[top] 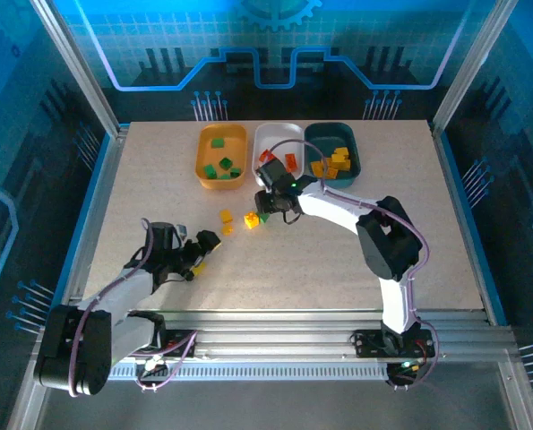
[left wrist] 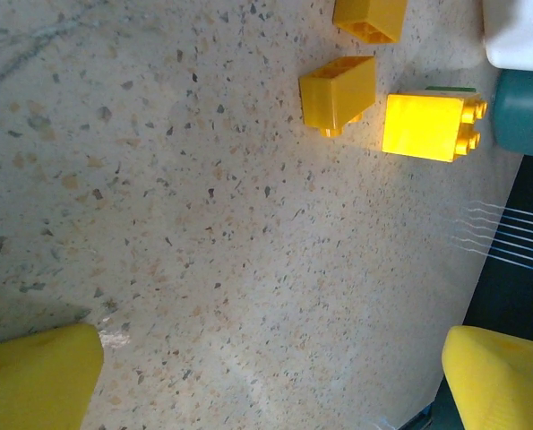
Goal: Sort the legos into containers by color
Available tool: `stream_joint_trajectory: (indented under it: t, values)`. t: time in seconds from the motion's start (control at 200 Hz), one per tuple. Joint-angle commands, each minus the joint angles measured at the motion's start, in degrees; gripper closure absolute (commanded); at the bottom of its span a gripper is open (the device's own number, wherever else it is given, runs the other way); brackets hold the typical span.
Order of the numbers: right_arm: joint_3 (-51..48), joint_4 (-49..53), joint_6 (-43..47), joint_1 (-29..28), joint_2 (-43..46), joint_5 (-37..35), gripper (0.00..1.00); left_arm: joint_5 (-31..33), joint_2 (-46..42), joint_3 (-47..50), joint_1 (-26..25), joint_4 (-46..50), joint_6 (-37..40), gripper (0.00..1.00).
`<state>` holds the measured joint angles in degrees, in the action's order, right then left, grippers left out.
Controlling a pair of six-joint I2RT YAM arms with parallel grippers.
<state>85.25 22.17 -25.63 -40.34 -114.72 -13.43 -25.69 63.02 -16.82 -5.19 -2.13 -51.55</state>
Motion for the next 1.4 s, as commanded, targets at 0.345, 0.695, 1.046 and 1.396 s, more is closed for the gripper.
stream_joint_trajectory:
  t: [0.345,0.695,1.046,1.396]
  values:
    - [6.9,0.5,1.5,-8.8,-7.4,-1.3,0.46,0.4,2.0,1.1,-0.4,-3.4,0.7,0.01]
    - [7.7,0.5,0.7,-10.9,-8.0,7.2,0.46,-0.4,4.2,0.6,-0.4,-4.3,1.2,0.01]
    - [2.7,-1.7,2.4,-12.9,-1.7,-8.6,0.34,-0.4,4.4,1.3,-0.4,-5.0,1.3,0.01]
    - [7.1,-0.5,6.4,-12.4,-10.6,-9.6,0.33,-0.4,4.6,1.4,-0.4,-4.6,1.5,0.01]
